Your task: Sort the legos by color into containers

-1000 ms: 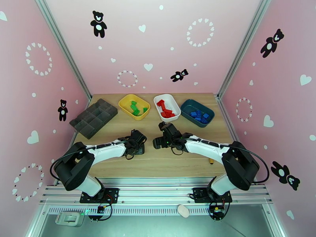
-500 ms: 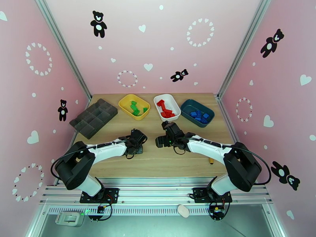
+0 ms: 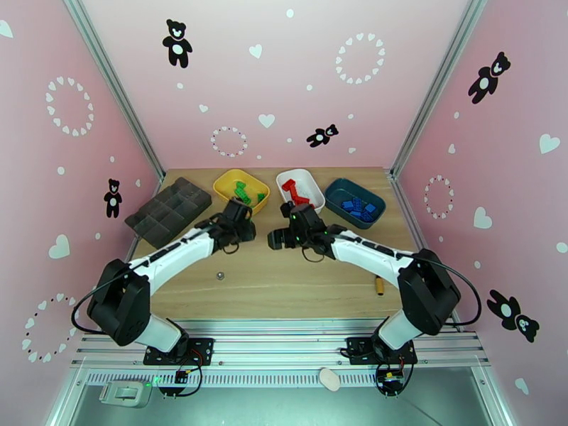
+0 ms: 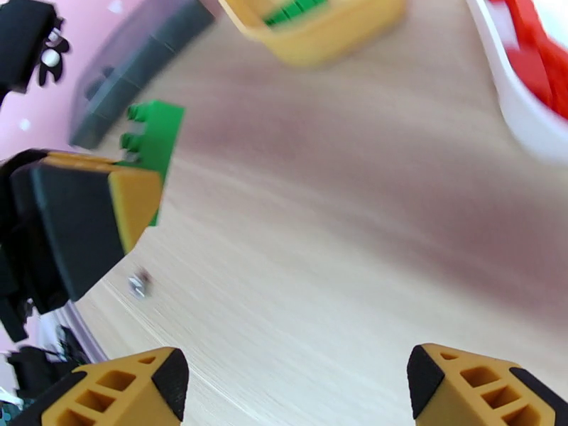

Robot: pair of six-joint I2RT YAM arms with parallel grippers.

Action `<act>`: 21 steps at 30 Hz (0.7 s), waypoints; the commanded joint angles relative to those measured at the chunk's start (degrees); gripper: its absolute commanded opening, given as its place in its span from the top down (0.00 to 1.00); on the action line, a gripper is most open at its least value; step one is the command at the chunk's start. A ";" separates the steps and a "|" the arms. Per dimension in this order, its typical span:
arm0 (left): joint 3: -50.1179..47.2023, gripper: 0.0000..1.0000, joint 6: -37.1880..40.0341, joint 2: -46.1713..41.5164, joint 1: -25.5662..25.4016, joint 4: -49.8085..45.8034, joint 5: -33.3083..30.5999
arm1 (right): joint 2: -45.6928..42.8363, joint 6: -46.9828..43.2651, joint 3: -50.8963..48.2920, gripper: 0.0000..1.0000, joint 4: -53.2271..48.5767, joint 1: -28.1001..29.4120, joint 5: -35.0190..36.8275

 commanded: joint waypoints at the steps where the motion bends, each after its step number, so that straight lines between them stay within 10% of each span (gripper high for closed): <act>1: 5.24 0.71 2.37 4.38 3.93 0.77 6.38 | 3.18 0.48 5.81 0.14 0.78 -0.87 -3.35; 16: 35.82 0.67 2.46 30.16 11.83 -5.97 8.76 | 7.14 0.47 17.01 0.13 -3.21 -3.88 -5.58; 21: 37.24 0.34 2.96 32.26 11.94 -3.45 11.66 | 6.07 -0.48 16.76 0.13 -4.70 -3.95 -4.75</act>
